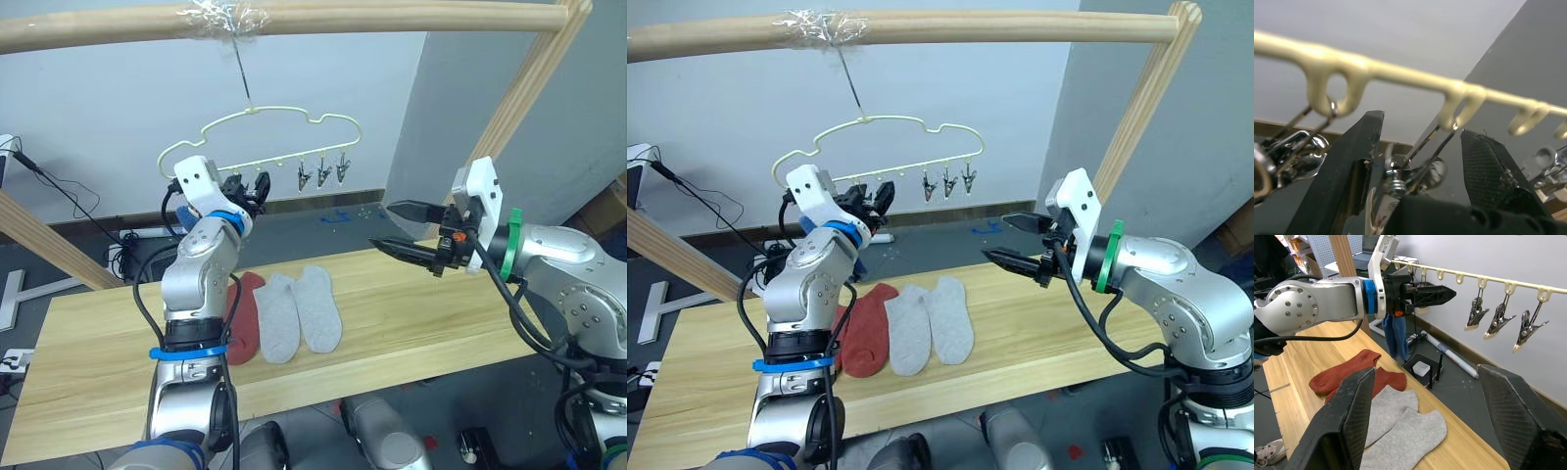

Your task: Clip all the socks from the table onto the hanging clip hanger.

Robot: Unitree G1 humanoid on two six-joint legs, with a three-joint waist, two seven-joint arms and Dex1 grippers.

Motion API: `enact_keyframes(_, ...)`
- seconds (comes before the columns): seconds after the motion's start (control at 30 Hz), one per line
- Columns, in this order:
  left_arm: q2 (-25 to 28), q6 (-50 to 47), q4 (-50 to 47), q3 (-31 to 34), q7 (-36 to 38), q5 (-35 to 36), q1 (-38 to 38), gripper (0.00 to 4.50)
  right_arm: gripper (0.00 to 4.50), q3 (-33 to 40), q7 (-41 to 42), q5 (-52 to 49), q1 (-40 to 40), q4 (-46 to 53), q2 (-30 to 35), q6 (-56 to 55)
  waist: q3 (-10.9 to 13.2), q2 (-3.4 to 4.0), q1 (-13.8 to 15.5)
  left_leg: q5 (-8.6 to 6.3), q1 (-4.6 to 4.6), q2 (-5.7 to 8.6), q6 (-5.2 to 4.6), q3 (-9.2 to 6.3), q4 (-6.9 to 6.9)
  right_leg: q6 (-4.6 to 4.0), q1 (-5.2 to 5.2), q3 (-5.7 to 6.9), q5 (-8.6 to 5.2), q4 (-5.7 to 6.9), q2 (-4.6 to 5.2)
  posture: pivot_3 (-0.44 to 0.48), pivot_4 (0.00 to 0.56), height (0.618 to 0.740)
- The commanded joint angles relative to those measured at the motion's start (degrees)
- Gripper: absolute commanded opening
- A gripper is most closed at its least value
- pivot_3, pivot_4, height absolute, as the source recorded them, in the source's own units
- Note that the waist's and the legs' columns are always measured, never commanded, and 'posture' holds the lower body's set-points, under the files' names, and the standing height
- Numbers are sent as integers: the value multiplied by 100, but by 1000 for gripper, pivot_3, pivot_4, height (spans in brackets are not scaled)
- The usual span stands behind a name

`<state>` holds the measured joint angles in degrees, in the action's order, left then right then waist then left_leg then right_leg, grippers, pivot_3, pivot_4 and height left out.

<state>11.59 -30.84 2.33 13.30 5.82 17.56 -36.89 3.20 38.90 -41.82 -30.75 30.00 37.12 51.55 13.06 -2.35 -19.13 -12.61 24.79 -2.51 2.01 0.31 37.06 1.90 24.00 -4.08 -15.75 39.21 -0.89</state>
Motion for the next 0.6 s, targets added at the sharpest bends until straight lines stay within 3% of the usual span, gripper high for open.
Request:
enact_keyframes(0.03,125,27,-284,10,29,-1,-43,2853,3459,90,-24,-115,6,214,-14,-101,0,0,1,0,0,0,0,0,0,0,0,0,0,1,0,-418,221,740)
enact_keyframes(0.47,462,320,-501,-463,221,-499,429,2853,3459,46,-59,-80,7,204,-60,-124,0,0,2,0,-1,0,0,-1,0,-4,0,-2,2,1,0,-414,220,740)
enact_keyframes(0.6,494,1089,-300,-641,328,-837,591,2853,3459,50,-68,-65,21,208,-74,-123,0,0,3,0,-2,0,0,0,1,-3,0,-4,2,5,0,-418,222,740)
